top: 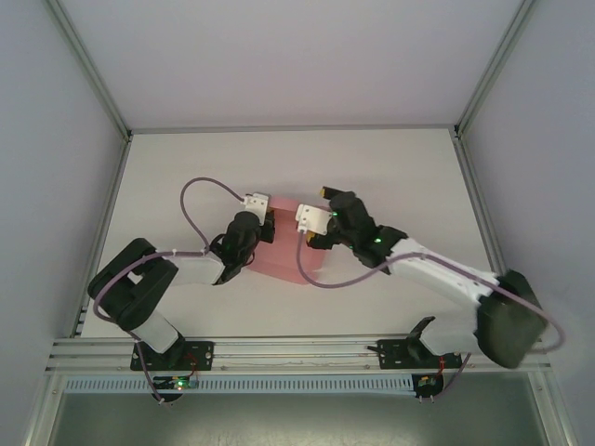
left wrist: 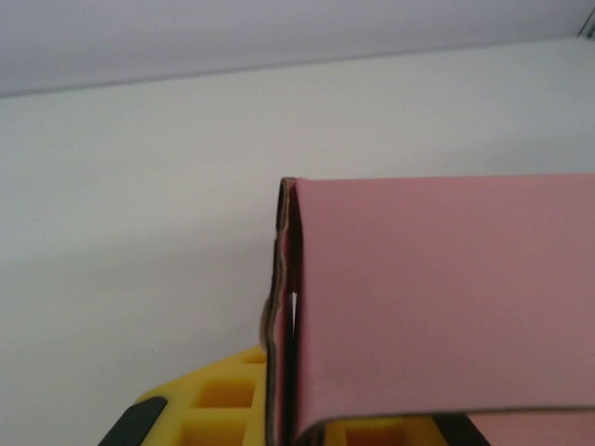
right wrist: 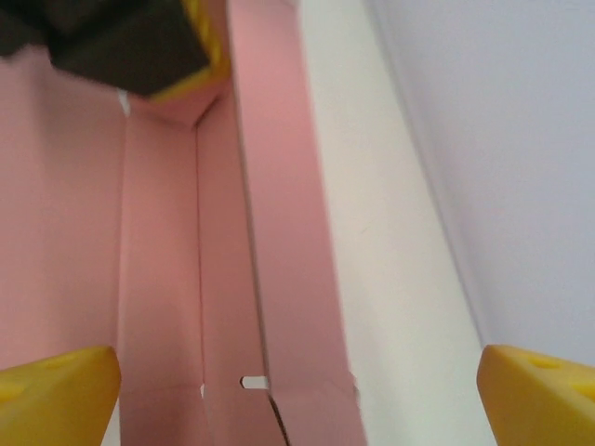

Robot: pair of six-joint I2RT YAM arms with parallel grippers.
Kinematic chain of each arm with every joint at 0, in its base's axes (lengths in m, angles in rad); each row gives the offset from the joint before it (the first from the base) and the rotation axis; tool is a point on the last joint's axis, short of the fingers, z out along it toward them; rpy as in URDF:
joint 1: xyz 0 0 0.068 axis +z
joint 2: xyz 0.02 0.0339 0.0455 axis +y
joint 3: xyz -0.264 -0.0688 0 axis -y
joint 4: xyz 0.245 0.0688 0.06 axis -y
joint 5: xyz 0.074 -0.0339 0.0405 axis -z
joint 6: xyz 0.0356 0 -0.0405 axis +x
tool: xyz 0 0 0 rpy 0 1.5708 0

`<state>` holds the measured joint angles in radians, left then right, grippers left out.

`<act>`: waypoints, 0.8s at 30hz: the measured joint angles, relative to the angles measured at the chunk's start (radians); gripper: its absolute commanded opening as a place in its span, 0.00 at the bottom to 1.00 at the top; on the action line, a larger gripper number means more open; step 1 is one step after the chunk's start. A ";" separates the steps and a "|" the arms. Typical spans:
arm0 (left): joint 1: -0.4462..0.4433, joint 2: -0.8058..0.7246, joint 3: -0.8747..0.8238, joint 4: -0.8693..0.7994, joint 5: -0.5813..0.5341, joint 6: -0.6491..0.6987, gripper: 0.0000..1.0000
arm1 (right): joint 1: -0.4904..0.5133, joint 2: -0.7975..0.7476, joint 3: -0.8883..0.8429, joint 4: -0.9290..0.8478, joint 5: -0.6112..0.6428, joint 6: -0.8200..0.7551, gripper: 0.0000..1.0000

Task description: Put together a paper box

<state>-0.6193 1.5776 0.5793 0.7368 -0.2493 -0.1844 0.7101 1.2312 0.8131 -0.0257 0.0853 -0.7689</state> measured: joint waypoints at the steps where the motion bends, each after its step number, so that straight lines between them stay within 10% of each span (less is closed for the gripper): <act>1: 0.000 -0.014 -0.005 0.000 0.005 -0.003 0.00 | -0.008 -0.054 -0.014 0.006 -0.031 0.013 0.98; 8: 0.006 -0.027 -0.014 -0.001 0.036 -0.015 0.00 | -0.102 -0.313 -0.183 0.206 -0.210 0.241 0.98; 24: 0.014 -0.030 -0.014 -0.039 0.035 -0.033 0.00 | -0.323 -0.126 -0.113 0.119 -0.213 0.610 0.98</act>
<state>-0.6056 1.5475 0.5648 0.6975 -0.2142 -0.2173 0.3866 1.1057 0.7006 0.0929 -0.1276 -0.1589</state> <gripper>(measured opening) 0.105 0.983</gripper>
